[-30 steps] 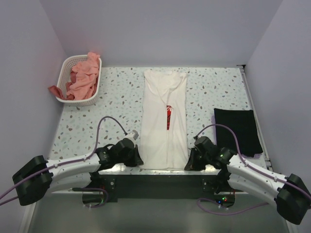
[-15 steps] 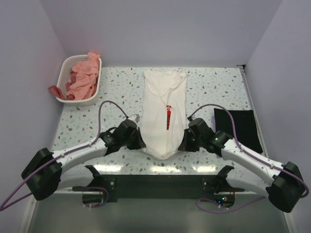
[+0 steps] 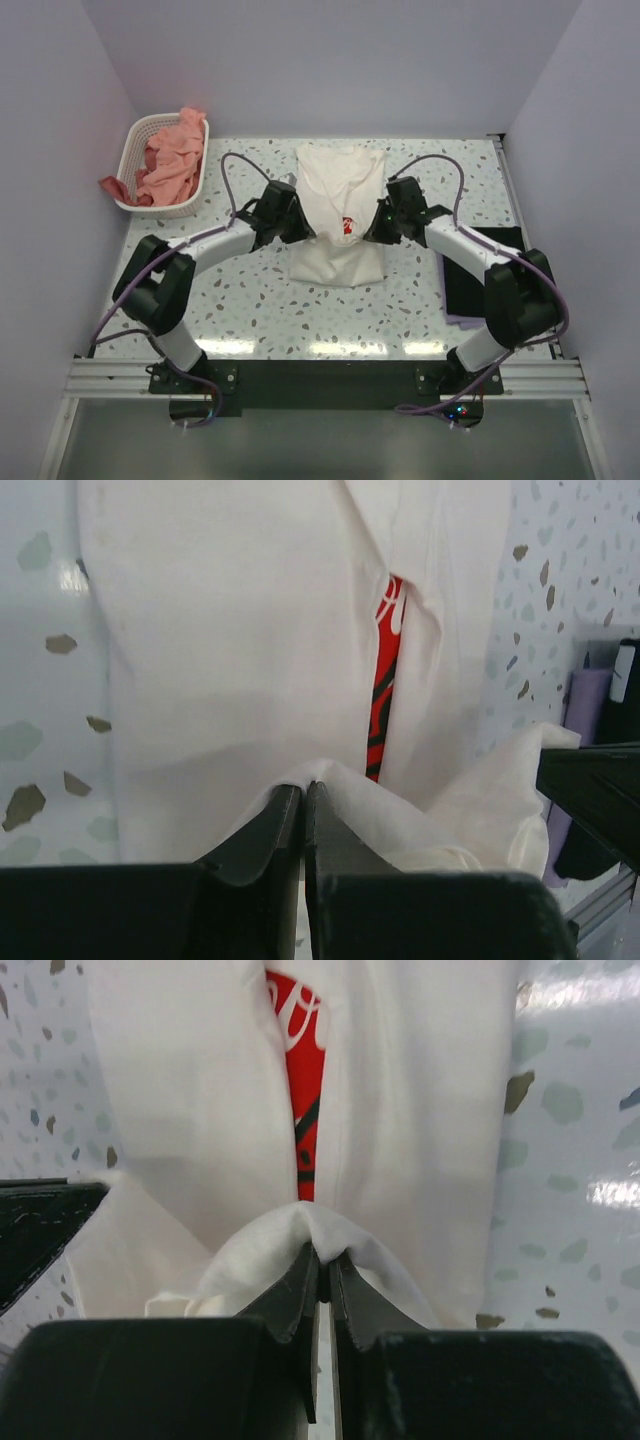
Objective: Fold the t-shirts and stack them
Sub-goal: Fold the tshirt
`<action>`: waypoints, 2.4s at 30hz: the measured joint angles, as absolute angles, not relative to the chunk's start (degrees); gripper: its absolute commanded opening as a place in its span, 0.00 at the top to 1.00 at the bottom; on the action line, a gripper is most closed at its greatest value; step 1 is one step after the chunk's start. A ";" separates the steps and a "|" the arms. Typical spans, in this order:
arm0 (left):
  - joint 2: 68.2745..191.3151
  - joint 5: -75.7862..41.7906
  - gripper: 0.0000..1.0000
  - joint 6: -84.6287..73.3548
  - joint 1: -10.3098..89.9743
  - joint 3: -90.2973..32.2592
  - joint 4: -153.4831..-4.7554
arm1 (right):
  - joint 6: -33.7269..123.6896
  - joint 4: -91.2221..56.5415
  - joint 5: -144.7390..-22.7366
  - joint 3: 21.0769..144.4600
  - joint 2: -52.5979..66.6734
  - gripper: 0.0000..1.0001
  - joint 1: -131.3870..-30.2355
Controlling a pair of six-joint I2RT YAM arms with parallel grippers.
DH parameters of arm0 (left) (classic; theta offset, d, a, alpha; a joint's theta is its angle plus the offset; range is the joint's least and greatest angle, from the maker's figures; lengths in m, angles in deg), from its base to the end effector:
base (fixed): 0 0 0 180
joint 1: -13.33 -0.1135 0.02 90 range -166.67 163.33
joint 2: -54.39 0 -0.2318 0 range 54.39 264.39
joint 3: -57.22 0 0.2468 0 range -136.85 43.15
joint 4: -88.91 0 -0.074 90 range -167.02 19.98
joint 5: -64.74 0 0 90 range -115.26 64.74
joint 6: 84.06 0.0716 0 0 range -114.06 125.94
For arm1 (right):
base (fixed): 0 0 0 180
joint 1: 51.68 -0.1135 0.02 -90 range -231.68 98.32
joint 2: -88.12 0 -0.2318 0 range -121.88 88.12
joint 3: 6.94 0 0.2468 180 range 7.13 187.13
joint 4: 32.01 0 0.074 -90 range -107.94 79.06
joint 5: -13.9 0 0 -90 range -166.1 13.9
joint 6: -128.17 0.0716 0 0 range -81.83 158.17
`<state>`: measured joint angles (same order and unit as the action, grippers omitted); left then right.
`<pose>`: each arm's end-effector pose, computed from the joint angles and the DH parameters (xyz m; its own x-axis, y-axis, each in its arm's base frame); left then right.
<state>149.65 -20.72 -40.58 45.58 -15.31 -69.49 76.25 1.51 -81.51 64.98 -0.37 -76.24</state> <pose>0.3123 -0.2038 0.1474 -0.8274 -0.3332 -0.4521 -0.0298 0.8299 -0.5571 0.3098 0.1490 0.1634 -0.8383 0.2920 -0.4604 0.0613 0.8896 0.4526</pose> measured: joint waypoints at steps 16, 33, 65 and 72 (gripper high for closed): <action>165.11 -18.80 1.00 -41.45 36.56 -28.14 -70.10 | 75.51 -0.79 -87.23 80.91 -20.22 1.00 -66.19; 169.08 -17.03 0.80 -40.93 33.82 -36.07 -69.64 | 75.60 -0.77 -89.55 87.73 -25.59 0.92 -63.80; 178.09 -15.70 1.00 -34.09 34.20 -41.18 -73.03 | 71.90 -0.96 -91.01 98.77 -37.48 0.61 -64.59; 180.25 -14.87 1.00 -33.39 31.35 -42.61 -73.51 | 71.55 -0.13 -92.83 101.70 -39.38 0.61 -60.96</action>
<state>180.25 -14.87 -33.39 31.35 -42.61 -73.51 71.55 -0.13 -92.83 101.70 -39.38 -60.96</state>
